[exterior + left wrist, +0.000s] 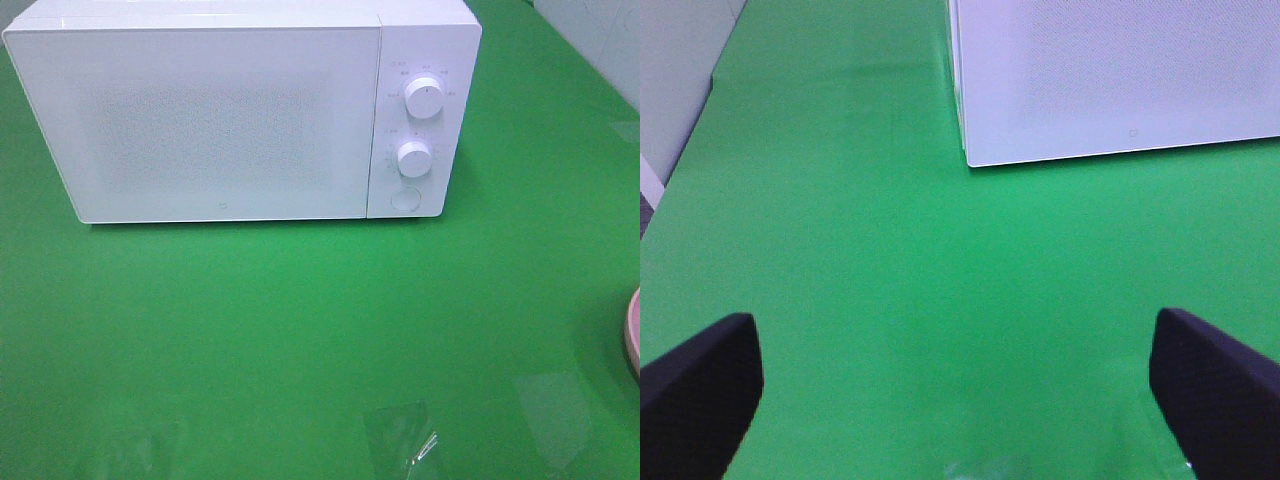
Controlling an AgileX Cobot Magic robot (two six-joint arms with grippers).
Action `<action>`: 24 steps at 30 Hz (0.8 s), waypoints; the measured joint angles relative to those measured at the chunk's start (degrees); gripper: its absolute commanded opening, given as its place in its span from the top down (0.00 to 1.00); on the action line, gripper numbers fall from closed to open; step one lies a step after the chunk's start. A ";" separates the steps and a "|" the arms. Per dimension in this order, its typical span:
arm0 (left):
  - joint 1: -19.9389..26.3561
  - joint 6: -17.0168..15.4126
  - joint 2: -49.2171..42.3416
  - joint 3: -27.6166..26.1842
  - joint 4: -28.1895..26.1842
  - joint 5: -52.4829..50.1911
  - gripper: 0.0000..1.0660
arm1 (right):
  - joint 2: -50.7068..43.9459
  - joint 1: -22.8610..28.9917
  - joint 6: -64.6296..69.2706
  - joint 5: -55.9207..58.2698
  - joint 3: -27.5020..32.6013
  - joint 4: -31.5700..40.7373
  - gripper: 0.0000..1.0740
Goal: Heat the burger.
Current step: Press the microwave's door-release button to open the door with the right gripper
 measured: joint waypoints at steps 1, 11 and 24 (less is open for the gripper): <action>0.00 0.00 0.00 0.00 0.00 0.00 0.08 | 0.00 0.00 0.00 0.00 0.00 0.00 0.29; 0.00 0.00 0.00 0.00 0.00 0.00 0.08 | 0.00 0.00 0.00 0.00 0.00 0.00 0.29; 0.00 0.00 0.00 0.00 0.00 0.00 0.08 | 4.98 0.00 0.23 -2.98 -1.66 0.52 0.29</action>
